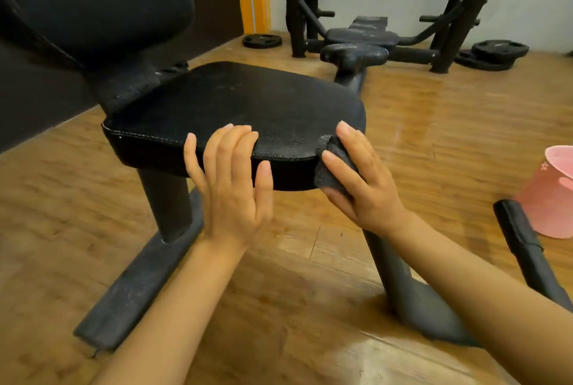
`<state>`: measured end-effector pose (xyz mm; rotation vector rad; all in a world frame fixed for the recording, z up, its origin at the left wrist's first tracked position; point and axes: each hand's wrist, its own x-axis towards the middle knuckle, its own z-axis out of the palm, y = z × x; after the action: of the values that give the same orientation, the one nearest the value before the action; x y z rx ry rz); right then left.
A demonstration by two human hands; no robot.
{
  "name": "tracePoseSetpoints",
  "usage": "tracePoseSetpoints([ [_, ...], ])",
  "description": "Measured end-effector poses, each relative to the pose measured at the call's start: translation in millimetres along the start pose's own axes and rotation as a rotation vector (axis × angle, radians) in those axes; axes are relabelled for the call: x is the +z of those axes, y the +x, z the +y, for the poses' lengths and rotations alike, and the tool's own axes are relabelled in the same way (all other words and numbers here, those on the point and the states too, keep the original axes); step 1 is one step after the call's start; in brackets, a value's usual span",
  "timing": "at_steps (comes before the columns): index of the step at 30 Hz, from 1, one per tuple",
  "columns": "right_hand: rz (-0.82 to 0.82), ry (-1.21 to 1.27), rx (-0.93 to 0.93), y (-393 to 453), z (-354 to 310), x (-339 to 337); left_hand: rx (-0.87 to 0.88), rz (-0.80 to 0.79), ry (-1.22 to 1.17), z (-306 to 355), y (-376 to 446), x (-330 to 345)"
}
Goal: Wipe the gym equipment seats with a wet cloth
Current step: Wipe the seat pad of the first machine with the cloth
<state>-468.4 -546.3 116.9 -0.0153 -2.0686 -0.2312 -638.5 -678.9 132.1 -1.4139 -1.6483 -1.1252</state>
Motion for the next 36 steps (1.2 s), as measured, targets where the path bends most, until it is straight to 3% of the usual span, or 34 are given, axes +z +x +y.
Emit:
tracePoseSetpoints([
  [7,0.275,-0.065,-0.12,35.3,-23.1,26.6,-0.049,0.026,0.038,11.4,-6.6,7.9],
  [12,0.1,0.035,-0.335,19.4,16.2,11.1,-0.092,0.068,0.054,28.4,-8.8,11.0],
  [19,-0.032,0.37,-0.107,-3.4,88.0,6.8,-0.065,0.018,0.189,48.9,-7.1,27.4],
  [31,0.069,0.288,-0.428,26.8,60.0,11.2,-0.089,0.102,0.212,48.9,-7.1,33.9],
  [36,0.01,0.321,-0.473,12.2,116.0,20.0,0.033,0.039,0.3,48.5,-6.8,30.1],
])
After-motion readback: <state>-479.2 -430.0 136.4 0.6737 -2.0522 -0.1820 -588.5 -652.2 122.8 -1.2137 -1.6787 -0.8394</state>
